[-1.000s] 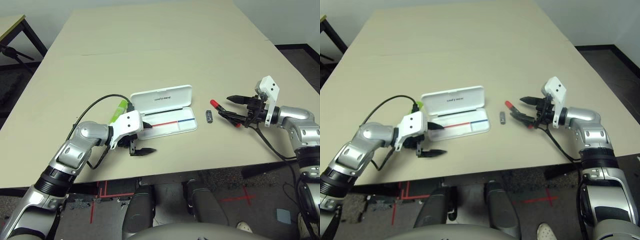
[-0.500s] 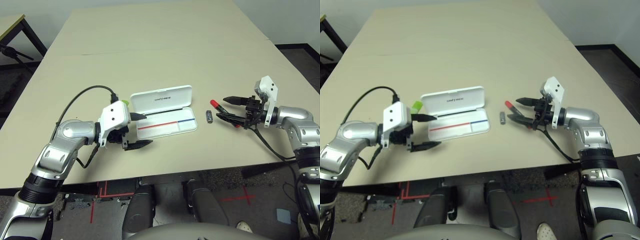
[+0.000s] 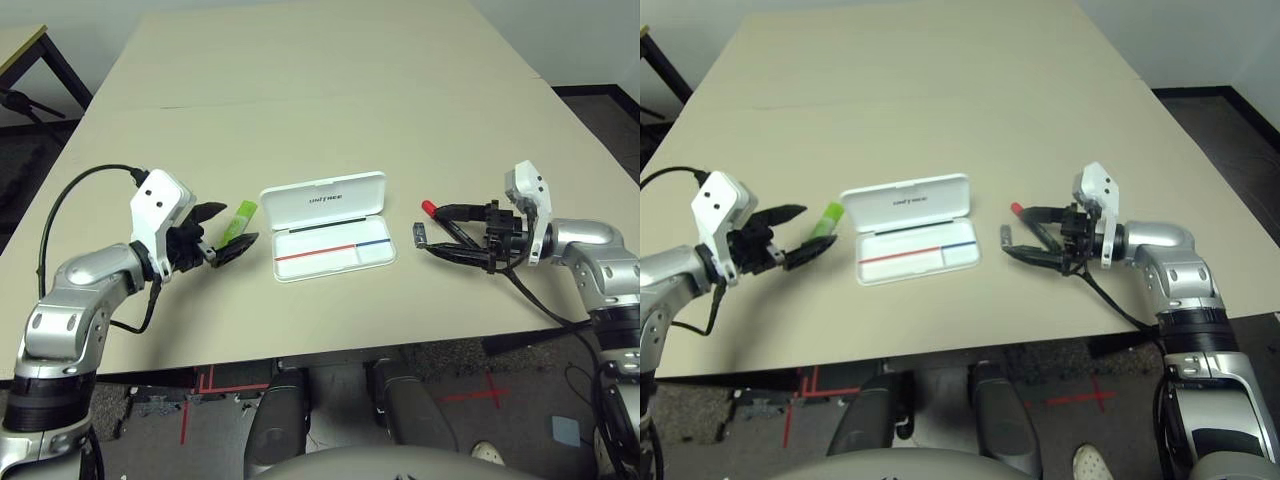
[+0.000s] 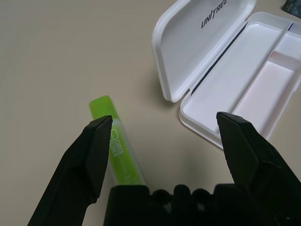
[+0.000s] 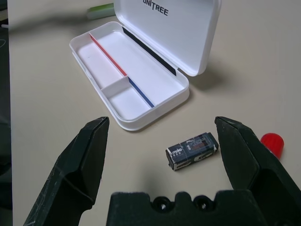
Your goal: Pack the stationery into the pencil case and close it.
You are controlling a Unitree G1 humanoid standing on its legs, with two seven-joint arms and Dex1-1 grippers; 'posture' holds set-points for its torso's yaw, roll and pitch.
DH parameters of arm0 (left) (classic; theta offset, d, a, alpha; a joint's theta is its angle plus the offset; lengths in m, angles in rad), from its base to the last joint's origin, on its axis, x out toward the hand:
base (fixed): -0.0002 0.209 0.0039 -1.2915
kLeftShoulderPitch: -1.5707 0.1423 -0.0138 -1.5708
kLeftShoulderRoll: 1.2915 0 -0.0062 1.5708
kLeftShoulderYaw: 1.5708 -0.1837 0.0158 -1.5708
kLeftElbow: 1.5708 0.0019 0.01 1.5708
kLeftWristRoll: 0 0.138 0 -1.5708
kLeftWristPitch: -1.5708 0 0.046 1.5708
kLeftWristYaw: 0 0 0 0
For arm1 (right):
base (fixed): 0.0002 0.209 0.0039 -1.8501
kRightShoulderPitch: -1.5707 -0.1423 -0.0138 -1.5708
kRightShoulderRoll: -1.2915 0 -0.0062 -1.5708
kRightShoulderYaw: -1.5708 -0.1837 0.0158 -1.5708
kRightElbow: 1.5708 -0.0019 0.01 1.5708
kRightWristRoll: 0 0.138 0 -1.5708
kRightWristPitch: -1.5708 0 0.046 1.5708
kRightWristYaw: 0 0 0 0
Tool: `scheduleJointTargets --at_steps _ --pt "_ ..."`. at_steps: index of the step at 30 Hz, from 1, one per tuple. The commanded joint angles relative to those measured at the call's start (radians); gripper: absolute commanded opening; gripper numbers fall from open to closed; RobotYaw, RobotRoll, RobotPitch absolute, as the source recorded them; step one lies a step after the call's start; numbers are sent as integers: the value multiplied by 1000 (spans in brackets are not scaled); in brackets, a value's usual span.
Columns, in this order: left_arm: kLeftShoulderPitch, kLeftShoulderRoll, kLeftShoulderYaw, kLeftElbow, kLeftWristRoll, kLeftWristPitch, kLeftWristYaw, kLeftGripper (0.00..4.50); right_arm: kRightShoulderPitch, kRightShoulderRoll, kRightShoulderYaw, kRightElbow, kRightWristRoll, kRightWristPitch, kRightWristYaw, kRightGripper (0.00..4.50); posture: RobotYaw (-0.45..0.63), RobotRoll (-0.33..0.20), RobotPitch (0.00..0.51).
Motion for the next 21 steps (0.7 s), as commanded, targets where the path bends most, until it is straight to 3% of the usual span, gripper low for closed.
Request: scheduleJointTargets --at_steps 1,10,21 --pt "17 -8 0 -27 -23 -51 -24 4460 5 6 2 -10 5 -9 -11 4500 -17 0 144" --pt "12 29 -67 -81 -40 -56 -95 4460 67 10 -90 -65 21 115 -247 4500 -31 0 150" --pt "-35 60 -179 -130 -24 -82 -165 4460 111 -23 -56 -150 -2 321 -394 4500 -66 0 155"
